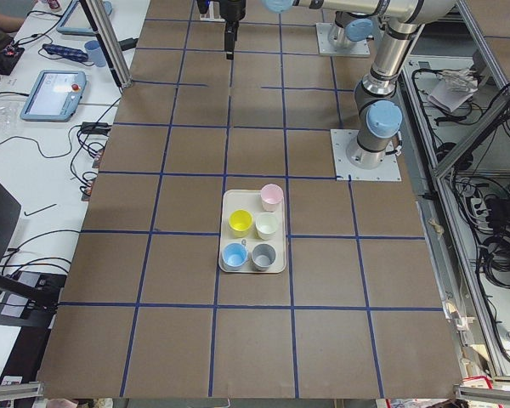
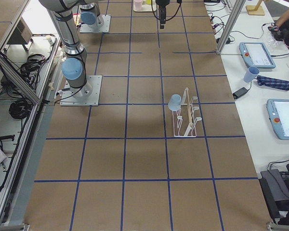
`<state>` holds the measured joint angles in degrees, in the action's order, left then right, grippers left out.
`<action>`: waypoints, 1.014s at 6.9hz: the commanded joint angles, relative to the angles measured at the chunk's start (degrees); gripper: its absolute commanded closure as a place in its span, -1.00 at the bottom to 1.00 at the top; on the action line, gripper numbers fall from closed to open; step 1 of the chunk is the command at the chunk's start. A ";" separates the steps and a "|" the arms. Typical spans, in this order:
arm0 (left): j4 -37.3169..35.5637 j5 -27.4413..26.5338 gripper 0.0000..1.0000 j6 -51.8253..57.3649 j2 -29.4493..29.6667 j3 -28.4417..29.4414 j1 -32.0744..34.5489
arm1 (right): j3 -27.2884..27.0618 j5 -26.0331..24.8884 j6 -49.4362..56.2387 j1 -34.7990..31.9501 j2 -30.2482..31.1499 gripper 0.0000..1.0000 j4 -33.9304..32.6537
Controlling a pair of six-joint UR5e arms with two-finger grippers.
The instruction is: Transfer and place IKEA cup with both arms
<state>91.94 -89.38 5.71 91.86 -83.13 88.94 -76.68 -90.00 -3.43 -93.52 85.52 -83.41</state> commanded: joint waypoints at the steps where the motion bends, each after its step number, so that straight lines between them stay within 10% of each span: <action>1: 0.00 0.00 -1.00 0.00 -0.02 0.07 0.00 | -0.05 -0.09 0.00 0.00 0.00 -1.00 0.00; 7: 0.00 0.00 -1.00 0.09 -0.11 -0.02 -0.35 | 0.03 0.00 0.52 1.05 -0.09 -1.00 0.00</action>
<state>91.93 -89.38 5.77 91.76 -83.11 88.64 -76.69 -90.01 -3.25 -93.09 85.51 -83.41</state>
